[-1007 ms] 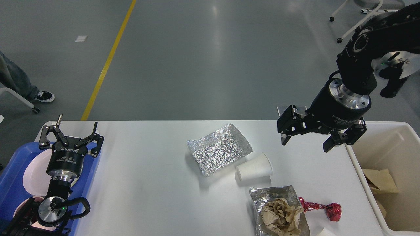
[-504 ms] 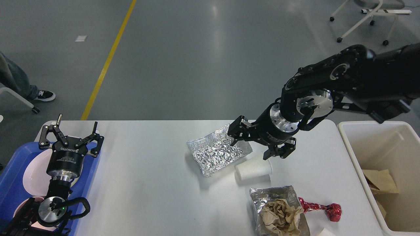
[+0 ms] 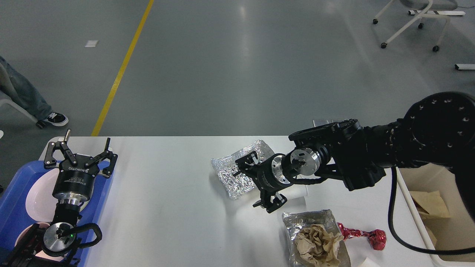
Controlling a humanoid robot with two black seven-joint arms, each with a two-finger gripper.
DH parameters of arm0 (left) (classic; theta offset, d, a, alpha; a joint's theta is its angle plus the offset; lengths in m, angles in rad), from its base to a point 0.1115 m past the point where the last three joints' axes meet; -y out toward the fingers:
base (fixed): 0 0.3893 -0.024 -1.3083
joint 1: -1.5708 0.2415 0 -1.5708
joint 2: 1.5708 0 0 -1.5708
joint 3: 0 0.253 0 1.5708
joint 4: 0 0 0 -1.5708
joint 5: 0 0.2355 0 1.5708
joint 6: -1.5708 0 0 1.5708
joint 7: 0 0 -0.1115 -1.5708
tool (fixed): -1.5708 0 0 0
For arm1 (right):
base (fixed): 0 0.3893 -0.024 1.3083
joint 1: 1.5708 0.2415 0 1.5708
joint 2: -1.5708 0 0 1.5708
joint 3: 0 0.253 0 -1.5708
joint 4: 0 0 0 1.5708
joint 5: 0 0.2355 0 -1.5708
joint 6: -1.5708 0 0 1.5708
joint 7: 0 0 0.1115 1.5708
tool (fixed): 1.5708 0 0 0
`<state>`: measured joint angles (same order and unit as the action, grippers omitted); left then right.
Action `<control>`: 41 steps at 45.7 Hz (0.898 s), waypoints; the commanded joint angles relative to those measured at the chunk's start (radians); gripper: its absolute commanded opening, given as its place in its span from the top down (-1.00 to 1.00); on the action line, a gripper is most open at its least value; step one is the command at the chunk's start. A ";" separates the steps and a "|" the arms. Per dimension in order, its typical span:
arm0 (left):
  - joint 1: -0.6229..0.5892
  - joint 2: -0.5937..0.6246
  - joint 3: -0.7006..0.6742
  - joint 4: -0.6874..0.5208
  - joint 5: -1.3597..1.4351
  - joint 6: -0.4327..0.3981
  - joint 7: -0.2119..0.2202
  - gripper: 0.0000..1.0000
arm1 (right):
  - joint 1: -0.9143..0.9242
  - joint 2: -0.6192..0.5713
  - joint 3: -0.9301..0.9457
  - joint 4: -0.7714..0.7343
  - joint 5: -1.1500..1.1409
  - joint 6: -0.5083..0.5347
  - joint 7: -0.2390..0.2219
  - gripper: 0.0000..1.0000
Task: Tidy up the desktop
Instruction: 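Lower the right gripper onto the foil tray edge and grasp it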
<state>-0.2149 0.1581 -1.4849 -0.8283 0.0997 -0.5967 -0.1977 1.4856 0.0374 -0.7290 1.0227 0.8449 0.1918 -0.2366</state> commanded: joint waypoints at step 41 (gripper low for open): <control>0.000 0.000 0.000 0.000 0.000 0.000 0.000 -0.93 | -0.375 0.139 0.135 -0.486 -0.155 -0.061 -0.006 -0.52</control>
<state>-0.2147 0.1581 -1.4849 -0.8283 0.0997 -0.5967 -0.1981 1.1108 0.1764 -0.5937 0.5377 0.6921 0.1323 -0.2409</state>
